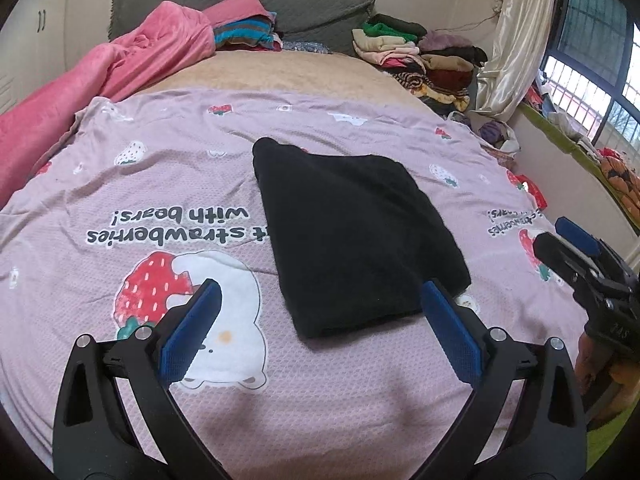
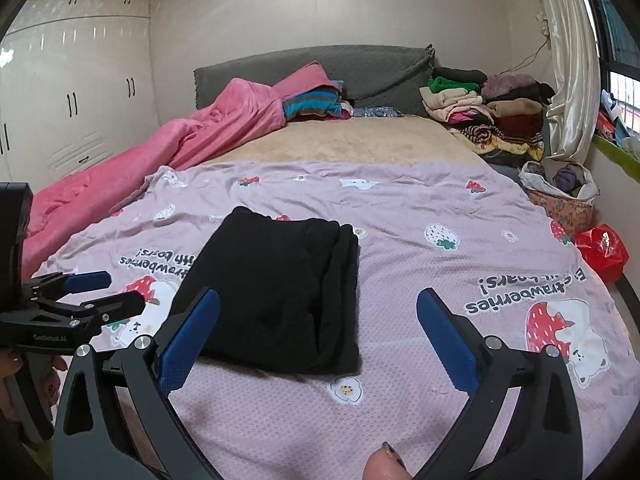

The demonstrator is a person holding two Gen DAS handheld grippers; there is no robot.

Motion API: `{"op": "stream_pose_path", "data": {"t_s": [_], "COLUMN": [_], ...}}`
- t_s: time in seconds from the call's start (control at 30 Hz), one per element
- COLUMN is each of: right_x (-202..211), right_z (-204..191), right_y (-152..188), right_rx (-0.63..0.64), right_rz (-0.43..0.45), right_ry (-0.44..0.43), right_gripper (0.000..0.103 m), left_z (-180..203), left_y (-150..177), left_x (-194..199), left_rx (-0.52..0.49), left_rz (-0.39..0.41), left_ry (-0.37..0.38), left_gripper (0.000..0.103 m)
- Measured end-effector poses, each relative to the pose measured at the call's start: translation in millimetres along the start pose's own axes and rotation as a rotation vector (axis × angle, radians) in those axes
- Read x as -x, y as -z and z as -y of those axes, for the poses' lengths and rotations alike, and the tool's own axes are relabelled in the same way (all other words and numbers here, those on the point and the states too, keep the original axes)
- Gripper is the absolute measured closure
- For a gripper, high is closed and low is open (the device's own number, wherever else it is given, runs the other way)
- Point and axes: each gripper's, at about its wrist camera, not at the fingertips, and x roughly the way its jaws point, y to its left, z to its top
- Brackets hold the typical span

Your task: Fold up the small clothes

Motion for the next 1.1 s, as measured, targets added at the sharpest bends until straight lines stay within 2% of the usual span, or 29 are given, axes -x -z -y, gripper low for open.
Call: {"op": "stream_pose_path", "data": {"t_s": [0.17,0.33,0.4,0.47,0.5,0.57,0.63,0.67,0.7,0.83,0.93,1.0,1.1], "right_x": [-50,-124,-153,-174,-185,-201,-216,-220,-221,-197,-177,-180,-198], "right_z": [18,34,39,41,41,40,37,37,36,31,31,31,33], "right_y": [-12,-34,-40,-45,-47,-48,-47,-47,-47,-64,-75,-75,-62], "right_rx": [-0.062,-0.126,-0.178,-0.222,-0.241,-0.242,-0.235,-0.236,-0.242,-0.167,-0.093,-0.049,-0.028], "right_rz": [-0.099,-0.203,-0.249,-0.291,-0.306,-0.345,-0.377,-0.38,-0.371,-0.273,-0.188,-0.184,-0.242], "right_ry": [-0.027,-0.04,-0.035,-0.071,-0.083,-0.095,-0.079,-0.087,-0.103,-0.136,-0.102,-0.06,-0.01], "right_gripper": [0.005,0.005,0.005,0.008,0.016,0.026,0.042,0.068,0.084,0.09,0.09,0.09,0.09], "left_z": [-14,-29,-34,-38,-39,-38,-36,-36,-36,-30,-20,-11,-3], "left_y": [4,4,3,2,1,0,-1,-1,-2,-5,-7,-5,-1], "left_x": [-24,-51,-62,-69,-72,-75,-79,-81,-82,-86,-88,-91,-99], "left_rx": [0.028,0.062,0.087,0.105,0.114,0.116,0.116,0.121,0.126,0.131,0.121,0.098,0.076], "left_rz": [-0.045,-0.081,-0.104,-0.115,-0.116,-0.116,-0.119,-0.121,-0.122,-0.132,-0.137,-0.145,-0.168], "left_ry": [-0.038,-0.068,-0.064,-0.045,-0.027,-0.01,0.006,0.017,0.024,0.05,0.081,0.091,0.085], "left_gripper": [0.01,0.01,0.01,0.01,0.01,0.01,0.01,0.01,0.01,0.01,0.01,0.01,0.01]}}
